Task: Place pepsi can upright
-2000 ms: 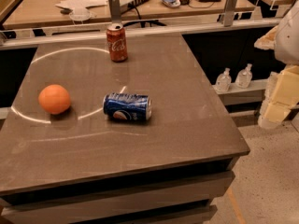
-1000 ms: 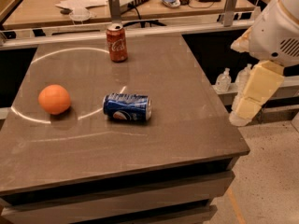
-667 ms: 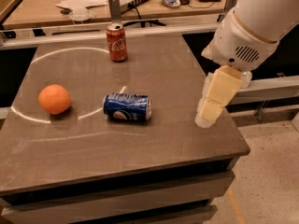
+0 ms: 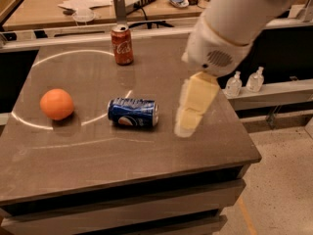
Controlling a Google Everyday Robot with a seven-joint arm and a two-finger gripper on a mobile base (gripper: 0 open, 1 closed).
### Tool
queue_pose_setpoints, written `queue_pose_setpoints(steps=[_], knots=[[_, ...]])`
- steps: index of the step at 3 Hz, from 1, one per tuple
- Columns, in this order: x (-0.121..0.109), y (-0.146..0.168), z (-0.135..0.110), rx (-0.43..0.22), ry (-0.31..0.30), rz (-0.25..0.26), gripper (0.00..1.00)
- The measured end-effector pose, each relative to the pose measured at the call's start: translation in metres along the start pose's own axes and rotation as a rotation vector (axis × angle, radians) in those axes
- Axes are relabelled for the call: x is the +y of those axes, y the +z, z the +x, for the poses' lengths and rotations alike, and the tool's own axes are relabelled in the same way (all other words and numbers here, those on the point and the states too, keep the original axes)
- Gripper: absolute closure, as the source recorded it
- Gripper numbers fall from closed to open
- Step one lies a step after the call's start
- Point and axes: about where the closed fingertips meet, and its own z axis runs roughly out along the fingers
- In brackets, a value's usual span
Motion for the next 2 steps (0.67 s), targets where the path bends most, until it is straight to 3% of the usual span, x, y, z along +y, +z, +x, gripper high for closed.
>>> queue_pose_setpoints(steps=[1,2], knots=[[0.01,0.033,-0.032,0.034,-0.014,-0.034,0.0],[0.014,0.071,-0.06,0.068,0.008,-0.037,0.0]])
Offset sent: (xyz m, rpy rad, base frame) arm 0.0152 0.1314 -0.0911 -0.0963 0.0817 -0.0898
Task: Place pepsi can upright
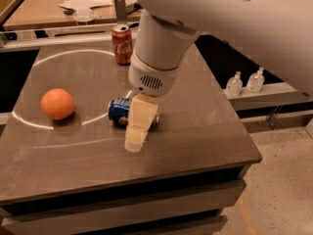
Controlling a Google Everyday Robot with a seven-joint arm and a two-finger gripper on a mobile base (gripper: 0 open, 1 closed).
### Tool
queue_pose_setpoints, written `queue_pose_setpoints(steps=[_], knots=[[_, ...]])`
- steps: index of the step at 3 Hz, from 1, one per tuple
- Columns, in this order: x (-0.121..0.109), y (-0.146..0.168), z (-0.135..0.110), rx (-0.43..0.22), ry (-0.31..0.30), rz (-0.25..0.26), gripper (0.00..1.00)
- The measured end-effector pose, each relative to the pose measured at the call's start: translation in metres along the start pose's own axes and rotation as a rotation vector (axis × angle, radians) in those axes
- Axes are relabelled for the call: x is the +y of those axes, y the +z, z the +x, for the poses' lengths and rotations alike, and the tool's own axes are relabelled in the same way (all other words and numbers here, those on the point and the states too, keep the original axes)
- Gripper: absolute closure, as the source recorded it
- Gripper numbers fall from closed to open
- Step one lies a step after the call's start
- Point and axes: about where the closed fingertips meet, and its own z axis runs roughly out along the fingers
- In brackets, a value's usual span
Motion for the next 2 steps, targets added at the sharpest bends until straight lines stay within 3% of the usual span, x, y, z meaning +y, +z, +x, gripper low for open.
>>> queue_pose_setpoints(steps=[2], knots=[[-0.022,0.045,-0.048,0.051,0.049,0.033,0.0]])
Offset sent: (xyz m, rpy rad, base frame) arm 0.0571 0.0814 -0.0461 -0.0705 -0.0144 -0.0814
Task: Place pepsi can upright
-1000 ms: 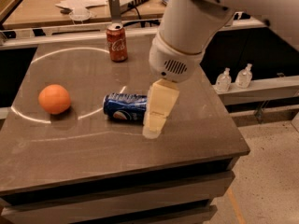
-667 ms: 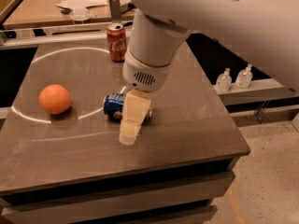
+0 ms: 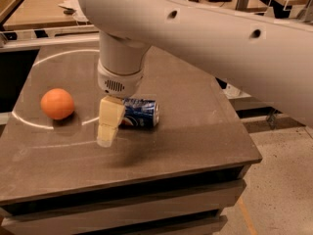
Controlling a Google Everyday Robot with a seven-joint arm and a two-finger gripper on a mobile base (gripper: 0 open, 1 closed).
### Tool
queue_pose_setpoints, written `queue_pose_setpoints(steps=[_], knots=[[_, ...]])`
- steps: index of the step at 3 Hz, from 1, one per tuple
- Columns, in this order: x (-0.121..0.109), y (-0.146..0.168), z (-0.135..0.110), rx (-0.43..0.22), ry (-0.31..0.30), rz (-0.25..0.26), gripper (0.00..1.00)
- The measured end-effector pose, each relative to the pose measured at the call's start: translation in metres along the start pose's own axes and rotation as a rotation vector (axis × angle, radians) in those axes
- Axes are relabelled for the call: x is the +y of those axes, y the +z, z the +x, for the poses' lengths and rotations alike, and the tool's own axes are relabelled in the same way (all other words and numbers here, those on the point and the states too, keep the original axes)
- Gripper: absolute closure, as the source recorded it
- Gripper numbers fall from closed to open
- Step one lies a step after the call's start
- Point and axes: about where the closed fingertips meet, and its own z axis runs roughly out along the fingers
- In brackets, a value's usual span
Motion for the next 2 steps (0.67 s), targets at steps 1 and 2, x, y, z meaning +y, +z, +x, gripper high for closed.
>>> queue_pose_setpoints(steps=[1,2], knots=[[-0.013,0.017,-0.007,0.014,0.016,-0.007,0.0],[-0.025,0.029,-0.001,0.028,0.038,-0.017,0.02]])
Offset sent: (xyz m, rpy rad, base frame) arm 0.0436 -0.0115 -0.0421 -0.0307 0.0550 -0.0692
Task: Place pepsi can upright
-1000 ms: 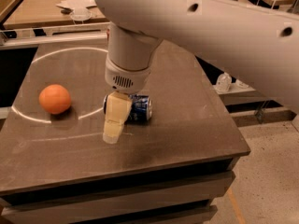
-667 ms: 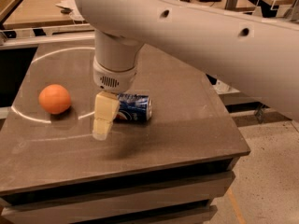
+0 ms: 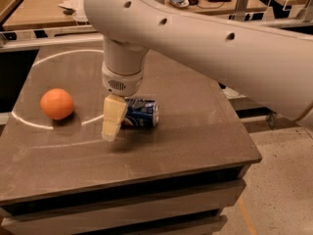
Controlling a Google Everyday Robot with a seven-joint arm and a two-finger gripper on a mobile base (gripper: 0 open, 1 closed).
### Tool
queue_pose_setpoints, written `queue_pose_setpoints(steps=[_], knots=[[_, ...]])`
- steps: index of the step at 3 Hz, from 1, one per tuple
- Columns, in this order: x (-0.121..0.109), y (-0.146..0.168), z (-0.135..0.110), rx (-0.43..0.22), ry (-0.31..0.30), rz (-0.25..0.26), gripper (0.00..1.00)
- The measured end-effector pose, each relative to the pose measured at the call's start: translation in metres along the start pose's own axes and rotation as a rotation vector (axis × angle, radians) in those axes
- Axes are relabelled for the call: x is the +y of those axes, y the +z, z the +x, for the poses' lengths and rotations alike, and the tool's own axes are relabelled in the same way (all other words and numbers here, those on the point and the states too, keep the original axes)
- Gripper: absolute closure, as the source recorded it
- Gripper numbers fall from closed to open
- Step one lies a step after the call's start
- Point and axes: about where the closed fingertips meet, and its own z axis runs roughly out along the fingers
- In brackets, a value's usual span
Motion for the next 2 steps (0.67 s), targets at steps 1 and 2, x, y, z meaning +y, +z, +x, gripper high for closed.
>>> queue_pose_setpoints(steps=[1,2], knots=[[-0.0069,0.0058,0.0058,0.005,0.002,-0.01,0.16],[-0.0113,0.0012,0.0027,-0.005,-0.03,-0.017,0.47]])
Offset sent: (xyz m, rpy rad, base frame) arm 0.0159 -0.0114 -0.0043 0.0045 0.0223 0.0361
